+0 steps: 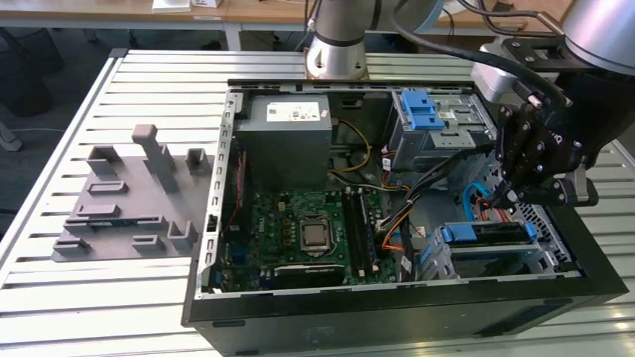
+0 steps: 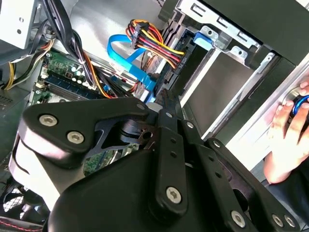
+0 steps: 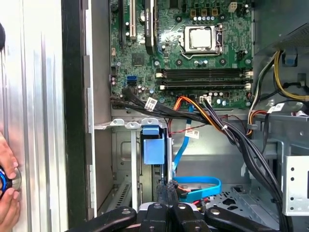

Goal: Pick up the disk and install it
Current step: 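Insert the second disk wire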

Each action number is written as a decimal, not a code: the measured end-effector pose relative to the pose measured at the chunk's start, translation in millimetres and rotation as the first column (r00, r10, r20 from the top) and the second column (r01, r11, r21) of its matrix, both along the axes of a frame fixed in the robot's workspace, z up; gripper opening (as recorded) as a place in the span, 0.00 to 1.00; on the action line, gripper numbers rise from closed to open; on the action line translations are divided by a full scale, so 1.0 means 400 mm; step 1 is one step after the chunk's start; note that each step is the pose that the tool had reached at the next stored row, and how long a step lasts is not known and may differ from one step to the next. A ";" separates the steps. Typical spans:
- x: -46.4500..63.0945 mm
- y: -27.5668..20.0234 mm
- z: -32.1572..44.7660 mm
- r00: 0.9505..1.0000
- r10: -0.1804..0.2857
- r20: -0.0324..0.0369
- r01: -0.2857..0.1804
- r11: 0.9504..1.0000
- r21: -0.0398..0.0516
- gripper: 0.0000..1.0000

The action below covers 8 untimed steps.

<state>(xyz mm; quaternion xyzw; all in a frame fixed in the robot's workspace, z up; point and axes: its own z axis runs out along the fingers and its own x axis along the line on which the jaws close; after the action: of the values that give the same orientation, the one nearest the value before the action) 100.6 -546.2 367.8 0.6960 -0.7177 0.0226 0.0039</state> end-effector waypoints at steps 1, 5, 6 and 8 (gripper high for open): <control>0.000 0.001 0.001 1.000 0.000 0.000 0.000 1.000 0.000 0.11; 0.000 0.006 0.001 1.000 0.000 0.000 0.000 1.000 0.000 0.11; 0.000 0.007 0.001 1.000 0.000 0.000 0.000 1.000 0.000 0.11; 0.000 0.012 0.001 1.000 0.000 0.000 0.000 1.000 0.000 0.11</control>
<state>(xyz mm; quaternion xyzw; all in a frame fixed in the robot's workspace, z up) 100.6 -541.5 368.2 0.6960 -0.7177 0.0227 0.0040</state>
